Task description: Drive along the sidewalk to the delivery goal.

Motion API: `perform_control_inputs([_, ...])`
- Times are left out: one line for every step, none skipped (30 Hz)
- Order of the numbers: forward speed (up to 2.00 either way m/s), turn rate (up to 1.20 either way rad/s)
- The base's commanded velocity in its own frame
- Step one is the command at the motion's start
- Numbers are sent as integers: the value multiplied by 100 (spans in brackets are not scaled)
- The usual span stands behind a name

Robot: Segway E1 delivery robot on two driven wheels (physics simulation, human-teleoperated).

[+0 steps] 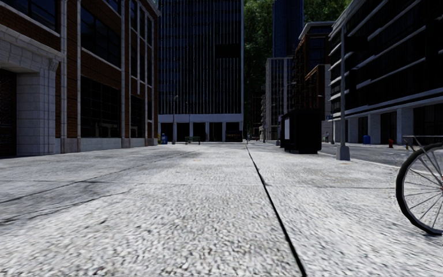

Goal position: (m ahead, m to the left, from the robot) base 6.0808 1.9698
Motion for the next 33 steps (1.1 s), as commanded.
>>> perform_control_inputs([200, 0])
perform_control_inputs([200, 0])
perform_control_inputs([200, 0])
perform_control_inputs([200, 0])
perform_control_inputs([200, 0])
perform_control_inputs([200, 0])
perform_control_inputs([200, 0])
perform_control_inputs([200, 0])
perform_control_inputs([200, 0])
perform_control_inputs([200, -60])
perform_control_inputs([200, -79])
perform_control_inputs([200, -85])
perform_control_inputs([200, -85])
perform_control_inputs([200, -87])
perform_control_inputs([200, -85])
perform_control_inputs([200, -7])
perform_control_inputs([200, -1])
perform_control_inputs([200, -1])
perform_control_inputs([200, 0])
perform_control_inputs([200, 0])
perform_control_inputs([200, 0])
perform_control_inputs([200, 0])
perform_control_inputs([200, 0])
perform_control_inputs([200, 0])
perform_control_inputs([200, 0])
perform_control_inputs([200, 0])
perform_control_inputs([200, 0])
perform_control_inputs([200, 0])
perform_control_inputs([200, 0])
perform_control_inputs([200, 0])
perform_control_inputs([200, 0])
perform_control_inputs([200, 0])
perform_control_inputs([200, 0])
